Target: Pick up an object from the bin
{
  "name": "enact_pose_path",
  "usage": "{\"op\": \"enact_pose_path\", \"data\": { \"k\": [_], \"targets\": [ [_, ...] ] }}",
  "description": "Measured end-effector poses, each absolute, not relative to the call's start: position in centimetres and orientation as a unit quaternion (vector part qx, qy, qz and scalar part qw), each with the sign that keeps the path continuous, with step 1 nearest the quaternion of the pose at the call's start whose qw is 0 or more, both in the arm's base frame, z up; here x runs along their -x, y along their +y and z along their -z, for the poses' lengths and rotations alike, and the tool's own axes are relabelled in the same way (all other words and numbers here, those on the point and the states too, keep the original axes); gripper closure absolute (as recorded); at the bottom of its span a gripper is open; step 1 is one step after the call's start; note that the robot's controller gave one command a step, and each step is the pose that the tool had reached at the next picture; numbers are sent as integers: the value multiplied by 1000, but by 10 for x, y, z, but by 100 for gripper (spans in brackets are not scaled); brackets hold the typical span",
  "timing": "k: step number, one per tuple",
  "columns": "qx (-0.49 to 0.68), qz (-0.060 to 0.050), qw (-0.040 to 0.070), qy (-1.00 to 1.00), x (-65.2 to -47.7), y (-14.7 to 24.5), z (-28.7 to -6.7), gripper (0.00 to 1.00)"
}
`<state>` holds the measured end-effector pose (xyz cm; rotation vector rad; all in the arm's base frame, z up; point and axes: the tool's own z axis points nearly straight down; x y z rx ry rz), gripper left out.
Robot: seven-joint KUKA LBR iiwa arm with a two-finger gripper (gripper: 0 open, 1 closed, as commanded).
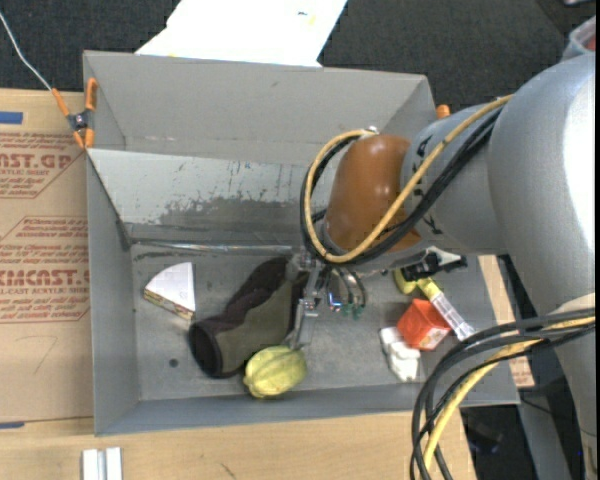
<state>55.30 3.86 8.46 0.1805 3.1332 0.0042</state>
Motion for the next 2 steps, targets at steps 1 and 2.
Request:
{"op": "enact_pose_path", "data": {
  "k": [1, 2],
  "targets": [
    [-46, -1, -1, 999, -573, 32, -71, 0],
    [-78, -2, 2, 997, -573, 47, -71, 0]
  ]
}}
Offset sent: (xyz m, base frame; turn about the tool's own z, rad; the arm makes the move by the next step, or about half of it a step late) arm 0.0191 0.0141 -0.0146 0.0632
